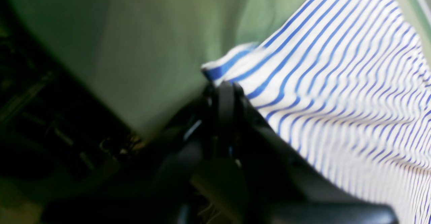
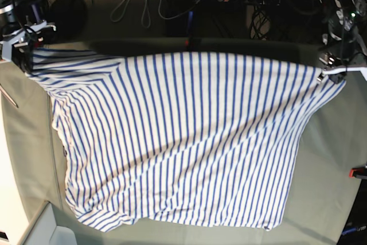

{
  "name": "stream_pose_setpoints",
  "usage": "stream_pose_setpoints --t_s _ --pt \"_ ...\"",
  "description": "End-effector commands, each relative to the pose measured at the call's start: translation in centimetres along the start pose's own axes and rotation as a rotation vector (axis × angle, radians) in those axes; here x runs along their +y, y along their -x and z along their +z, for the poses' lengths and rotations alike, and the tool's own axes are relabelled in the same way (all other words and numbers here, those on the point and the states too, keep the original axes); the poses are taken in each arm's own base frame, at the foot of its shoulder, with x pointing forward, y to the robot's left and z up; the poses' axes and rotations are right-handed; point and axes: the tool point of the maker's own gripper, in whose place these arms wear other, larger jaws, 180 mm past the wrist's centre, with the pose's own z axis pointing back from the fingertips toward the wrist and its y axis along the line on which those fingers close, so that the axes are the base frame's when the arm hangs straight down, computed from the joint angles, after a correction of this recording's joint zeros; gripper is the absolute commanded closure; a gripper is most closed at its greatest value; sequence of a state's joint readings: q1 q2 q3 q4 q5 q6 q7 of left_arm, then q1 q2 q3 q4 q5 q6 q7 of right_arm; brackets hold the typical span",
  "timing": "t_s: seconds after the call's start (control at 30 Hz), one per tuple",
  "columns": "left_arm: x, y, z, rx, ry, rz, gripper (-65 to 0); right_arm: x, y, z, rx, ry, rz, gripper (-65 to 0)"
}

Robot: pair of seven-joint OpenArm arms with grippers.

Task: Layout the t-shirt on the table in an organized manner, then fold the t-shirt properly
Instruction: 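Lay the shirt flat, pulling the held edge back across the table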

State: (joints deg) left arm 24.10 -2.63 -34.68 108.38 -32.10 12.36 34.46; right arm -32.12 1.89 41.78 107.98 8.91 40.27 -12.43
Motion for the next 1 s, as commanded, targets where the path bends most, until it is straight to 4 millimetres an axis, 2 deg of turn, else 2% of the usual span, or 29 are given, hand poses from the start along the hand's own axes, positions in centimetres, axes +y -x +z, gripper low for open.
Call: stream_pose_setpoints --t_s 0.0,0.37,0.43,0.53,0.6,0.73,0.97 --pt "0.0 -1.0 0.3 -0.036 0.002 -0.015 0.0 -0.4 -0.7 0.4 -0.029 0.007 0.01 0.0" --pt "1.6 0.1 1.0 -0.001 -0.031 -0.045 0.0 -0.2 0.7 1.0 0.013 -0.002 0.002 0.0" --pt "1.6 0.1 0.9 -0.002 -0.035 -0.048 0.0 -0.2 1.5 0.8 0.027 -0.002 -0.018 0.0" --pt "2.6 1.3 0.2 0.031 -0.058 -0.033 0.0 -0.5 2.4 -0.1 0.036 0.0 -0.049 0.0" --pt "2.2 1.2 -0.5 0.03 -0.052 -0.017 0.0 -0.7 2.9 -0.8 0.039 0.005 -0.076 0.0" --pt "1.2 1.0 -1.7 0.024 -0.039 0.009 0.0 -1.4 2.3 -2.5 0.015 0.009 -0.093 0.0" --pt "-0.7 0.2 -4.1 0.011 -0.011 0.062 0.0 -2.0 -0.4 -6.0 -0.072 0.013 -0.13 0.0"
